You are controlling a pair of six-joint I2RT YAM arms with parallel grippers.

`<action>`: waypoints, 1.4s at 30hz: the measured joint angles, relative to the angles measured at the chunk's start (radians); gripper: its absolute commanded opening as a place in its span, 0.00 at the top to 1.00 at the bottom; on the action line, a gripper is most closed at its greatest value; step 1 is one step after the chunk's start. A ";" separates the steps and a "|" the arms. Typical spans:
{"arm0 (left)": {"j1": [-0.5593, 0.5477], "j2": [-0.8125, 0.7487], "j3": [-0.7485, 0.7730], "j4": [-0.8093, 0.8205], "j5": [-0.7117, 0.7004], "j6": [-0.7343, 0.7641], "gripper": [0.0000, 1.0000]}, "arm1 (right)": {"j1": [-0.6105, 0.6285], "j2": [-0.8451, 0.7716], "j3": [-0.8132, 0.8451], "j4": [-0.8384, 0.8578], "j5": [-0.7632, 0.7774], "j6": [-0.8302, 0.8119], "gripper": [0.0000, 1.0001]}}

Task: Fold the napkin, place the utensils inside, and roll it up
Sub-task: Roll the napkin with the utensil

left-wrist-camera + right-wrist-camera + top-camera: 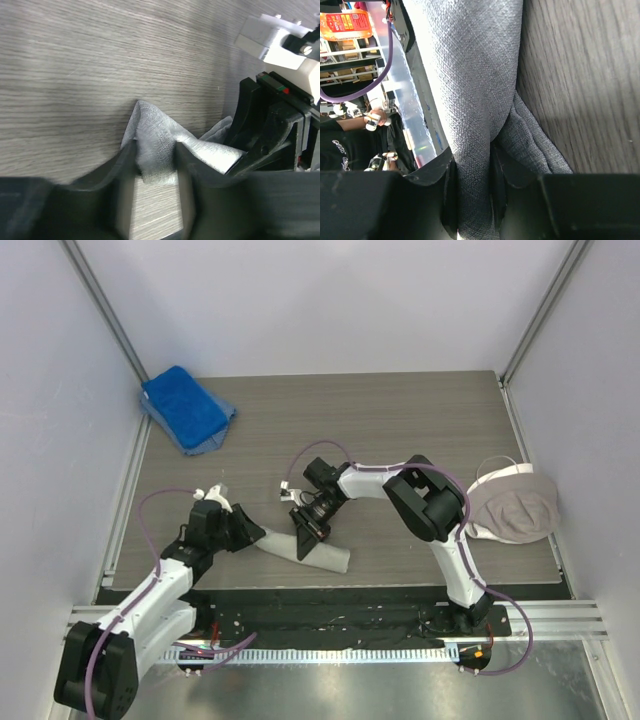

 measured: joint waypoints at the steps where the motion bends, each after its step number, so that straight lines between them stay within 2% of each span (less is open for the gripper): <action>1: 0.000 0.003 -0.003 0.012 0.003 -0.002 0.73 | 0.000 0.000 0.001 -0.002 0.001 0.001 0.67; 2: 0.000 0.005 -0.006 0.021 0.006 -0.004 0.82 | 0.000 0.000 0.002 -0.003 0.001 0.002 0.63; 4: 0.000 0.006 -0.011 0.037 0.012 -0.003 0.89 | 0.000 0.000 0.005 -0.009 0.004 0.012 0.56; 6: 0.000 0.006 -0.015 0.046 0.015 -0.001 0.99 | 0.000 -0.004 0.012 -0.021 0.010 0.031 0.43; 8: 0.000 0.006 -0.016 0.049 0.018 -0.004 1.00 | 0.003 -0.025 0.014 -0.035 0.031 0.050 0.38; 10: 0.000 0.008 -0.016 0.051 0.018 -0.003 1.00 | 0.012 -0.065 0.015 -0.048 0.101 0.058 0.27; 13: 0.000 0.023 -0.011 0.040 0.010 -0.003 1.00 | 0.023 -0.148 0.016 -0.070 0.254 0.057 0.21; 16: 0.000 0.058 0.020 0.005 0.004 -0.005 1.00 | 0.058 -0.265 0.008 -0.062 0.475 0.046 0.17; 19: 0.000 0.109 0.065 -0.031 -0.001 -0.006 1.00 | 0.148 -0.394 -0.050 0.006 0.723 0.015 0.16; 22: 0.000 0.174 0.109 -0.057 0.001 -0.005 1.00 | 0.298 -0.499 -0.153 0.124 0.953 -0.052 0.17; 25: 0.000 0.222 0.137 -0.068 0.004 -0.002 1.00 | 0.399 -0.498 -0.208 0.193 1.063 -0.103 0.20; 27: 0.000 0.241 0.146 -0.069 0.010 0.000 1.00 | 0.419 -0.462 -0.221 0.212 1.117 -0.131 0.22; 33: 0.000 0.259 0.151 -0.068 0.015 0.000 1.00 | 0.408 -0.370 -0.225 0.238 1.186 -0.178 0.27; 40: 0.000 0.269 0.158 -0.067 0.021 0.007 1.00 | 0.397 -0.336 -0.223 0.252 1.188 -0.198 0.32; 42: 0.000 0.270 0.158 -0.066 0.026 0.010 0.92 | 0.387 -0.334 -0.220 0.249 1.168 -0.198 0.35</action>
